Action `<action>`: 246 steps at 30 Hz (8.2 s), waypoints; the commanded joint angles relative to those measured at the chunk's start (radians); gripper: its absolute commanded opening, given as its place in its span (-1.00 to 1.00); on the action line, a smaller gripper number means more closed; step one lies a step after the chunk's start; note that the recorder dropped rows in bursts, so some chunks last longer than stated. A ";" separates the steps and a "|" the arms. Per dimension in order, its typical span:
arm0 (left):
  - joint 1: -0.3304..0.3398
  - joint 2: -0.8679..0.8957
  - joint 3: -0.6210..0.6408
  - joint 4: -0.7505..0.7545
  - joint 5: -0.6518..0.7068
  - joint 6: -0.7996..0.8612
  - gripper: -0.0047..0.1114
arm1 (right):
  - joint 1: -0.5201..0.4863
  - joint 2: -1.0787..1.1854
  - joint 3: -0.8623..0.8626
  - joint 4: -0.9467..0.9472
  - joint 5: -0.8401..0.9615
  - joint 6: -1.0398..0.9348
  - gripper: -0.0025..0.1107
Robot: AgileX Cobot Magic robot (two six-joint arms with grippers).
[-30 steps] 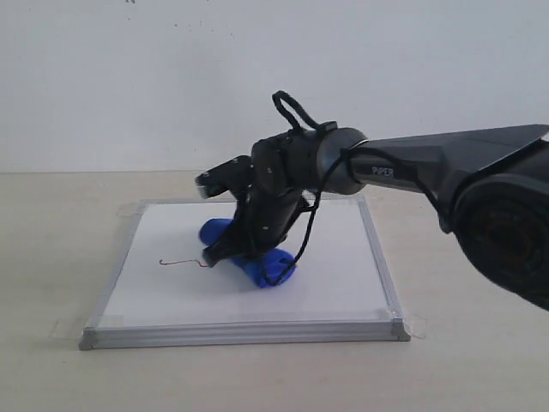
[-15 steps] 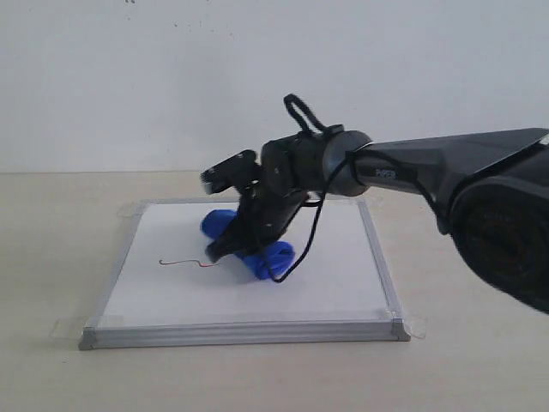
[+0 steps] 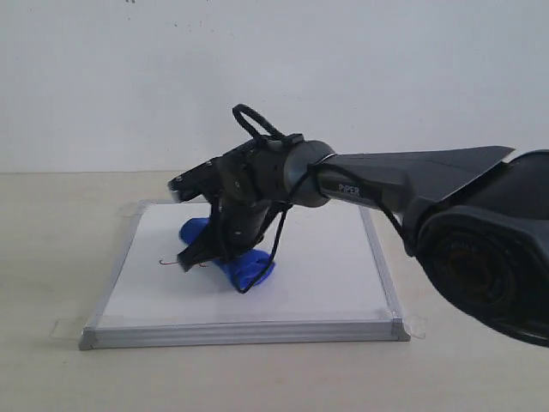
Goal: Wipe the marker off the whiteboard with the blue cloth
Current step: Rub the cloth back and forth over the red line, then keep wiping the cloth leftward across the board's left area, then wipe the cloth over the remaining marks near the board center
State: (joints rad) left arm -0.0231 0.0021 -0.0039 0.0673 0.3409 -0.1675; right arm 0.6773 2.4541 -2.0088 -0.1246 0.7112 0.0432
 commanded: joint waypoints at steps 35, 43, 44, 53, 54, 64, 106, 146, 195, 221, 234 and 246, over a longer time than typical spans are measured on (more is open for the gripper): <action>-0.005 -0.002 0.004 0.001 -0.003 0.004 -0.85 | 0.008 0.087 -0.060 0.389 -0.138 -0.169 -0.96; -0.005 -0.002 0.004 0.001 -0.003 0.004 -0.85 | 0.038 0.120 -0.148 0.580 -0.104 -0.372 -0.96; -0.005 -0.002 0.004 0.001 -0.003 0.004 -0.85 | 0.028 0.120 -0.154 0.543 -0.102 -0.362 -0.96; -0.005 -0.002 0.004 0.001 -0.003 0.004 -0.85 | -0.079 0.129 -0.157 0.237 -0.110 -0.070 -0.96; -0.005 -0.002 0.004 0.001 -0.003 0.004 -0.85 | -0.079 0.133 -0.157 0.237 -0.119 -0.070 -0.96; -0.005 -0.002 0.004 0.001 -0.003 0.004 -0.85 | 0.088 0.175 -0.157 0.519 -0.138 -0.382 -0.96; -0.005 -0.002 0.004 0.001 -0.003 0.004 -0.85 | 0.109 0.120 -0.157 0.180 -0.156 -0.398 -0.96; -0.005 -0.002 0.004 0.001 -0.003 0.004 -0.85 | 0.014 0.172 -0.157 -0.024 -0.263 -0.103 -0.96; -0.005 -0.002 0.004 0.001 -0.003 0.004 -0.85 | -0.006 0.193 -0.236 0.201 -0.101 -0.327 -0.96; -0.005 -0.002 0.004 0.001 -0.003 0.004 -0.85 | 0.056 0.162 -0.236 -0.057 0.167 -0.266 -0.96; -0.005 -0.002 0.004 0.001 -0.003 0.004 -0.85 | 0.035 0.090 -0.236 -0.279 0.209 -0.096 -0.96; -0.005 -0.002 0.004 0.001 -0.003 0.004 -0.85 | 0.089 0.090 -0.236 0.295 0.194 -0.469 -0.96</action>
State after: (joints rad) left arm -0.0231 0.0021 -0.0039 0.0673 0.3409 -0.1656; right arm 0.7639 2.5510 -2.2480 0.1178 0.9076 -0.3783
